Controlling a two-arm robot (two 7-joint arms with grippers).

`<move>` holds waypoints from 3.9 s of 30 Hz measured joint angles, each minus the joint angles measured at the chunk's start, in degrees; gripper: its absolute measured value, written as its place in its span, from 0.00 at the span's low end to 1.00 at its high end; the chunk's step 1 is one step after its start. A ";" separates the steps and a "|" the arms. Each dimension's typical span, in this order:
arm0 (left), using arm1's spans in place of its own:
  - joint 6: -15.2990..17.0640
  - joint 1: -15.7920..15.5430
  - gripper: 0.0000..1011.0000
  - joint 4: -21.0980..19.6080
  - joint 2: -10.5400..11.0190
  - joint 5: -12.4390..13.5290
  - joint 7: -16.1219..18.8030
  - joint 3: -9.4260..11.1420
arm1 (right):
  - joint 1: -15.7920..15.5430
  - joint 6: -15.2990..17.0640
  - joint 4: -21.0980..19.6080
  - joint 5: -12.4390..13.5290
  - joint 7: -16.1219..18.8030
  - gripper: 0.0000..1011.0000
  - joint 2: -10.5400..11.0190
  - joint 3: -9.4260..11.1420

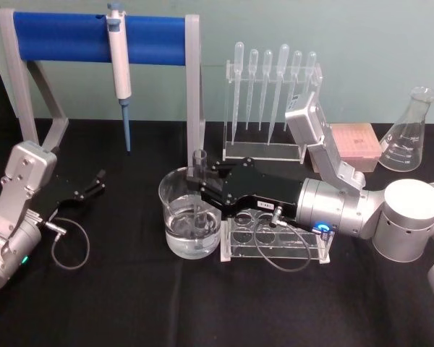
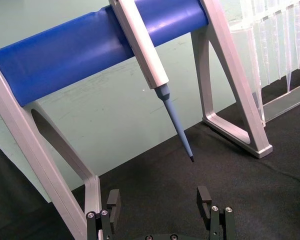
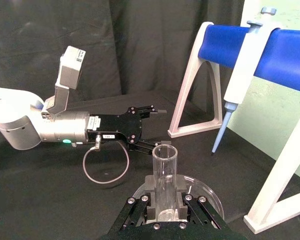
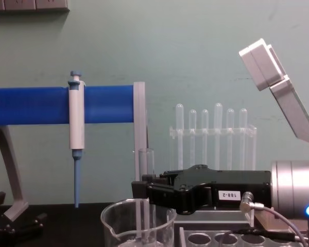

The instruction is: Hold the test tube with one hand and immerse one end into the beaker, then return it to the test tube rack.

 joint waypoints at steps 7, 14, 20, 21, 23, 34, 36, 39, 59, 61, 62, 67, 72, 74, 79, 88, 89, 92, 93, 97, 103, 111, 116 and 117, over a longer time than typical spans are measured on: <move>0.00 0.00 0.99 0.00 0.00 0.00 0.00 0.00 | 0.00 0.00 0.00 0.00 0.00 0.22 0.00 0.00; 0.00 0.00 0.99 0.00 0.00 0.00 0.00 0.00 | 0.00 0.00 0.00 0.00 0.00 0.22 0.00 0.00; 0.00 0.00 0.99 0.00 0.00 0.00 0.00 0.00 | 0.00 0.00 0.00 0.00 0.00 0.22 0.00 0.00; 0.00 0.00 0.99 0.00 0.00 0.00 0.00 0.00 | 0.00 0.00 0.00 0.00 0.00 0.22 0.00 0.00; 0.00 0.00 0.99 0.00 0.00 0.00 0.00 0.00 | 0.00 0.00 0.00 0.00 0.00 0.22 0.00 0.00; 0.00 0.00 0.99 0.00 0.00 0.00 0.00 0.00 | 0.00 0.00 0.00 0.00 0.00 0.22 0.00 0.00; 0.00 0.00 0.99 0.00 0.00 0.00 0.00 0.00 | 0.00 0.00 0.00 0.00 0.00 0.22 0.00 0.00; 0.00 0.00 0.99 0.00 0.00 0.00 0.00 0.00 | 0.00 0.00 0.00 0.00 0.00 0.22 0.00 0.00; 0.00 0.00 0.99 0.00 0.00 0.00 0.00 0.00 | 0.00 0.00 0.00 0.00 0.00 0.22 0.00 0.00; 0.00 0.00 0.99 0.00 0.00 0.00 0.00 0.00 | 0.00 0.00 0.00 0.00 0.00 0.22 0.00 0.00; 0.00 0.00 0.99 0.00 0.00 0.00 0.00 0.00 | 0.00 0.00 0.00 0.00 0.00 0.22 0.00 0.00; 0.00 0.00 0.99 0.00 0.00 0.00 0.00 0.00 | 0.00 0.01 0.00 0.00 0.04 0.22 0.00 0.01; 0.00 0.00 0.99 0.00 0.00 0.00 0.00 0.00 | 0.13 1.01 -1.28 1.29 1.37 0.22 0.45 0.50; 0.00 0.00 0.99 0.00 0.00 0.00 0.00 0.00 | 0.28 1.56 -2.41 1.86 1.56 0.22 0.78 0.80; 0.00 0.00 0.99 0.00 0.00 0.00 0.00 0.00 | 0.78 2.32 -5.23 3.10 1.57 0.22 1.65 1.60; 0.00 0.00 0.99 0.00 0.00 0.00 0.00 0.00 | 2.01 2.97 -9.45 5.98 0.58 0.22 2.89 3.38; 0.00 0.00 0.99 0.00 0.00 0.00 0.00 0.00 | 2.12 2.99 -9.66 6.22 0.44 0.22 2.97 3.51; 0.00 0.00 0.99 0.00 0.00 0.00 0.00 0.00 | 2.32 3.17 -10.74 7.22 0.09 0.22 3.52 4.00; 0.00 0.00 0.99 0.00 0.00 0.00 0.00 0.00 | 2.33 3.22 -11.02 7.42 -0.03 0.22 3.72 4.11; 0.00 0.00 0.99 0.00 0.00 0.00 0.00 0.00 | 2.24 3.30 -12.39 8.68 -0.23 0.22 5.20 4.93; 0.00 0.00 0.99 0.00 0.00 0.00 0.00 0.00 | 1.55 2.69 -12.91 10.29 -0.07 0.22 7.68 6.37; 0.00 0.00 0.99 0.00 0.00 0.00 0.00 0.00 | -0.40 1.15 -12.17 12.26 0.82 0.22 11.97 8.94; 0.00 0.00 0.99 0.00 0.00 0.00 0.00 0.00 | -2.03 -0.04 -11.25 12.42 1.01 0.22 13.48 9.73; 0.00 0.00 0.99 0.00 0.00 0.00 0.00 0.00 | -2.34 -0.20 -11.11 12.41 1.01 0.22 13.63 9.79</move>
